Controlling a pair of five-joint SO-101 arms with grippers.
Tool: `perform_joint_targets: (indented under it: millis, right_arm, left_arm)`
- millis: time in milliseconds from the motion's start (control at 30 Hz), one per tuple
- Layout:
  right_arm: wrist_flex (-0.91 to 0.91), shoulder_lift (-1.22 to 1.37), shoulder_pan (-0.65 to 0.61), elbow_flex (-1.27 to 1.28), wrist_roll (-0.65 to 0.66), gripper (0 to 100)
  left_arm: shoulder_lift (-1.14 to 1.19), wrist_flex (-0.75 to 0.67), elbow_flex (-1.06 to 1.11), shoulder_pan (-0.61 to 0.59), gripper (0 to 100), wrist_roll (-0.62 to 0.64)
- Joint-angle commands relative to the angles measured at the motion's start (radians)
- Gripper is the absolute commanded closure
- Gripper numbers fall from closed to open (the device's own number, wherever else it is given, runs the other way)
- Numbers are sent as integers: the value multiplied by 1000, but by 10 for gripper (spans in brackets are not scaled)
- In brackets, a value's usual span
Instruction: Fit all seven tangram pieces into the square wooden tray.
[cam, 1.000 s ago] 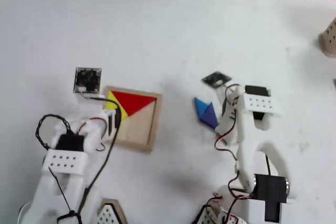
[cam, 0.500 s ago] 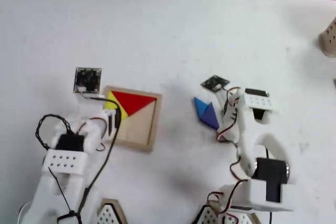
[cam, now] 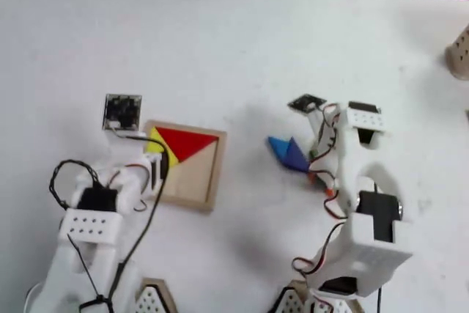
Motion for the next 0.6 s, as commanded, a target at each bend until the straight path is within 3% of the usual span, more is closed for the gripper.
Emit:
perform_joint_targets:
  millis: [0, 200, 567]
  right_arm:
    - [5, 13, 5, 0, -43, 976]
    - [18, -51, 10, 5, -64, 981]
    - [243, -389, 1, 6, -112, 981]
  left_arm:
    - [-24, 0, -28, -7, 805, 9]
    - [-24, 0, -28, -7, 805, 9]
    - [-24, -2, -28, -7, 805, 9]
